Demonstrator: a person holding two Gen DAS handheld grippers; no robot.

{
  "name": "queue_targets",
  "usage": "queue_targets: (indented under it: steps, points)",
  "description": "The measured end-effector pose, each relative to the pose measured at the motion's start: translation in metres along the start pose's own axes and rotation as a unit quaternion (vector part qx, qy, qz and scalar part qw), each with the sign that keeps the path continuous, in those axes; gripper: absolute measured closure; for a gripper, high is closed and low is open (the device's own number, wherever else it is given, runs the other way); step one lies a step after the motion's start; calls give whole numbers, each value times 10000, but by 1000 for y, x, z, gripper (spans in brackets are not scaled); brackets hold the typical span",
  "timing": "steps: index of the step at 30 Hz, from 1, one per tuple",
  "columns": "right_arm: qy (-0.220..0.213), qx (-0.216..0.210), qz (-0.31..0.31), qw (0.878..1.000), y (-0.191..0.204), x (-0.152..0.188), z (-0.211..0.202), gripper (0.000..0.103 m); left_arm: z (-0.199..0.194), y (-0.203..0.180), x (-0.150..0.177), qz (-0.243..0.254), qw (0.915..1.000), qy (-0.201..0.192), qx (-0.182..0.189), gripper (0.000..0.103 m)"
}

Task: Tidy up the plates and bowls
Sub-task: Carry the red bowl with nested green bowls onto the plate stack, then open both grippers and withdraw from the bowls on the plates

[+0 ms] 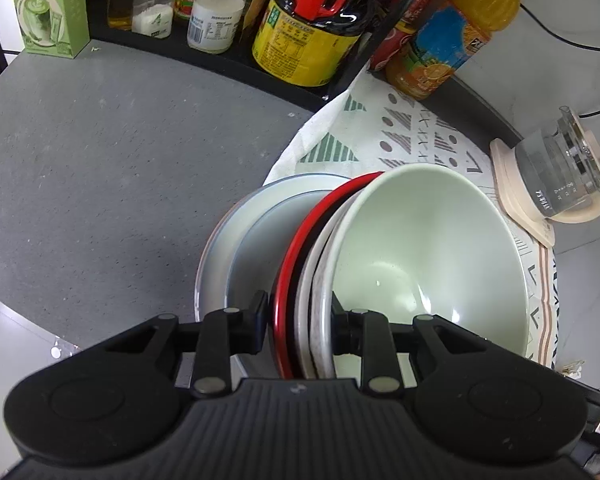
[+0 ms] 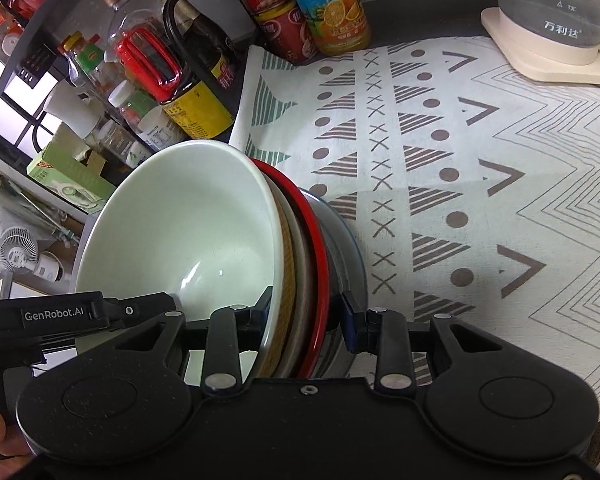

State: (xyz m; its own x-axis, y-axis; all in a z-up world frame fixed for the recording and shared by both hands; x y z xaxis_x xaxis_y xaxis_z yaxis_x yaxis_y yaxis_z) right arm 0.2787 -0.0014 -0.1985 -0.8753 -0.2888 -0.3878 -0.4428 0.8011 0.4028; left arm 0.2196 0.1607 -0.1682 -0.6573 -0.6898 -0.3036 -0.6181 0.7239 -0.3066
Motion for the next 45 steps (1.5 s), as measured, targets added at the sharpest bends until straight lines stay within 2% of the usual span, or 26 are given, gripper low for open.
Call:
queue_targets:
  steps: [6,16,24,26,30,32,34,39,42,45]
  points:
    - [66,14,110,9999,0,4,7,71,5,7,0,-48,10000,16,15,76]
    - [-105,-32,317,9994,0,7,13,71,6,10,-2,-96,9999,-2,77,76]
    - [-282,30,280,9992,4,7,5,68,-13,7,-10,82,9994,-258,221,71]
    - [-350,20,297,9989,4,7,0,68,-18,5,-12,178,9990,-303,270,67]
    - [-585,0,311,9978,7,9,-14,67,-27,3,-13,355,9980,-446,265,51]
    - [-719,2,316,9969,9,11,-23,64,-31,3,-13,452,9974,-515,219,43]
    - [-842,58,368,9958,10,14,-31,55,-35,3,-13,518,9968,-573,183,35]
    - [-1172,285,359,9920,10,22,-56,37,-45,2,-16,571,9956,-715,201,30]
    - [-1405,449,328,9885,6,24,-71,26,-51,0,-15,588,9945,-830,241,22]
    - [-1623,626,373,9840,0,26,-82,23,-57,-4,-12,677,9932,-924,184,21]
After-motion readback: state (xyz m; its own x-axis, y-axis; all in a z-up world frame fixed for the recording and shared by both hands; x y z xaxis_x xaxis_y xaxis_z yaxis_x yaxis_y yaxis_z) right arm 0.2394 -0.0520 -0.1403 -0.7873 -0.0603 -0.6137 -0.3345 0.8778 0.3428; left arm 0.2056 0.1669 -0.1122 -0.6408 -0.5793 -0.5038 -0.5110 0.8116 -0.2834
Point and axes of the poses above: each gripper's, at about its wrist camera, not at the fingertips, and z roughly the way its jaws point, y to its left, x to its underside, the point moved 5 cm from there along z, roughly the way its jaws point, and after that the axes turned 3 degrees about -x, right-handed, at the moved point
